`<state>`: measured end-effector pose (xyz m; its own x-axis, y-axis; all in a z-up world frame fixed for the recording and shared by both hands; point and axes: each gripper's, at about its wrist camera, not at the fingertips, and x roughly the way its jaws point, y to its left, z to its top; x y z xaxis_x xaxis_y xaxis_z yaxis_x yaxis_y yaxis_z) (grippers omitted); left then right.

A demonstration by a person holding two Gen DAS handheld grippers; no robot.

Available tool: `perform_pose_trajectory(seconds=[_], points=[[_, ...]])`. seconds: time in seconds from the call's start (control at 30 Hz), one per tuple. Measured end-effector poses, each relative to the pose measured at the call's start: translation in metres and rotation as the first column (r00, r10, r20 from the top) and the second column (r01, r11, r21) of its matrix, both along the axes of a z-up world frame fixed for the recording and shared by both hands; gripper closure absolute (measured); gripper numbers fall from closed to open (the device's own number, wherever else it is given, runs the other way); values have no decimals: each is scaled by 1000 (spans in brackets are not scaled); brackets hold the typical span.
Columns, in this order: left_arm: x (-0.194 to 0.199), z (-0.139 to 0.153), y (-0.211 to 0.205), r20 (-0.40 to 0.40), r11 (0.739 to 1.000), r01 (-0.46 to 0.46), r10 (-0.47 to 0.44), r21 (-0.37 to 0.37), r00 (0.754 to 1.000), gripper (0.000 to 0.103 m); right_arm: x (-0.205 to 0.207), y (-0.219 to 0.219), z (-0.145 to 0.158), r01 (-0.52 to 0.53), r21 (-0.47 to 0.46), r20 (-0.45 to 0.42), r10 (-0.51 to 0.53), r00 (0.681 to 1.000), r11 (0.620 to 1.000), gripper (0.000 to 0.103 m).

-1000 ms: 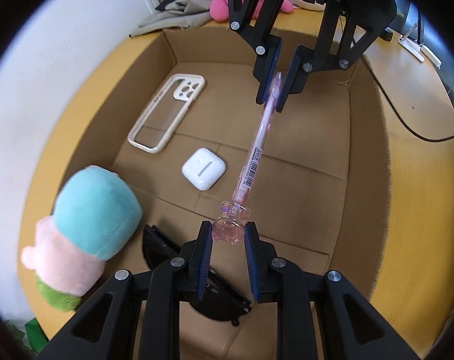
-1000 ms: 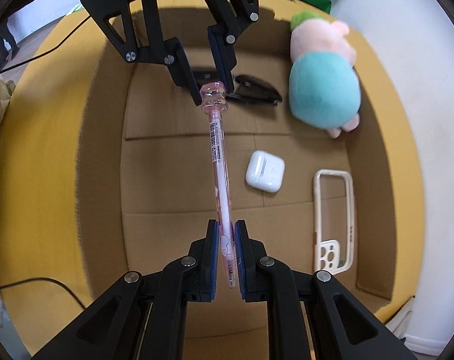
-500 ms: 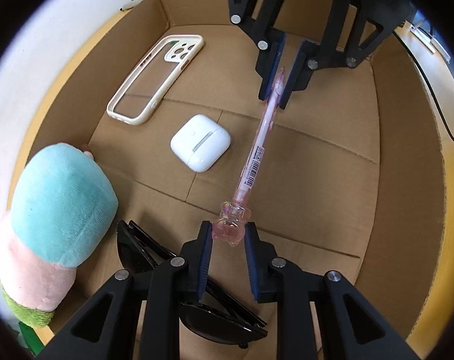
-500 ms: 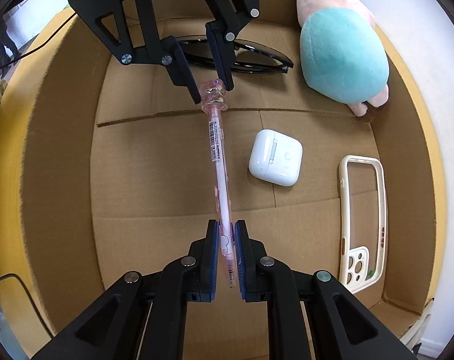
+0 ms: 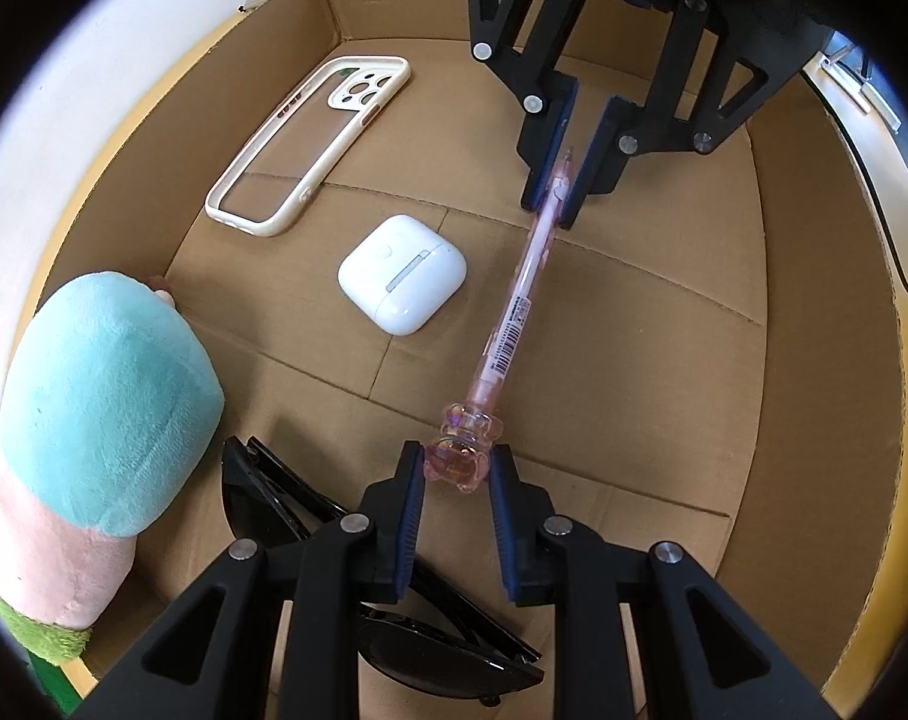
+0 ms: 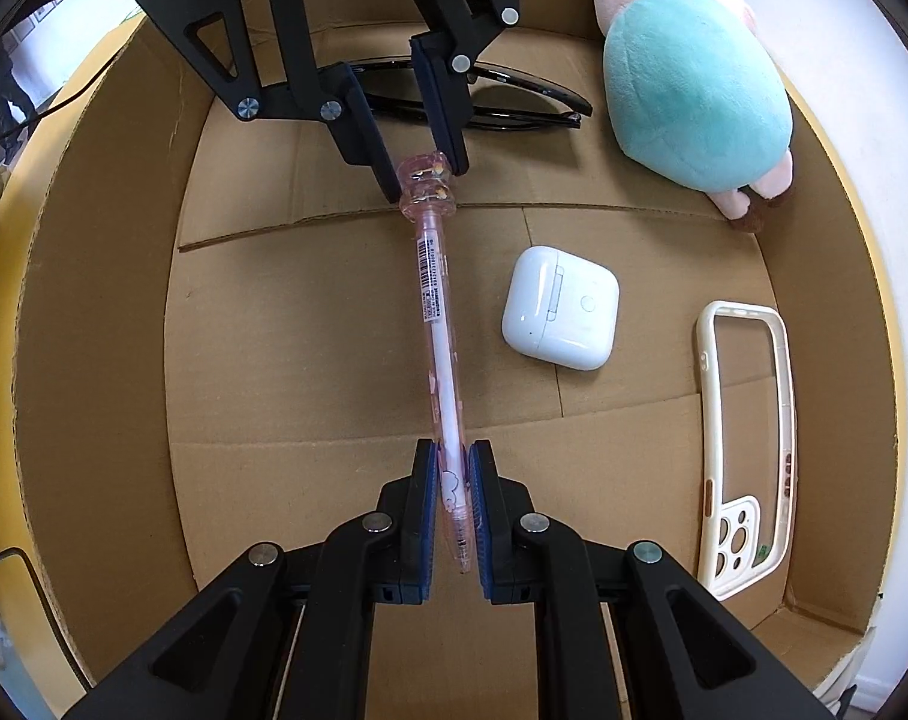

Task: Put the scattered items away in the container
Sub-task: 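Carry the pen over the box with both grippers holding it, then open both grippers to drop the pink pen into the box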

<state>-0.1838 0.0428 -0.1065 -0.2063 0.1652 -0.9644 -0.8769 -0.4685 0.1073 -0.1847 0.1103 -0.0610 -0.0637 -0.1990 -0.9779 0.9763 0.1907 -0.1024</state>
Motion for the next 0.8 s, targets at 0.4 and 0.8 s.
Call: perform_pose_trajectory(seconds=[0.4, 0.8], points=[[19, 11, -6, 9, 999, 19, -20, 34, 1000, 68, 5, 4, 7, 23, -16, 11, -23, 1000, 1000, 91], [45, 71, -27, -124, 995, -47, 58, 89, 991, 56, 19, 25, 52, 109, -139, -16, -112, 994, 984, 41]])
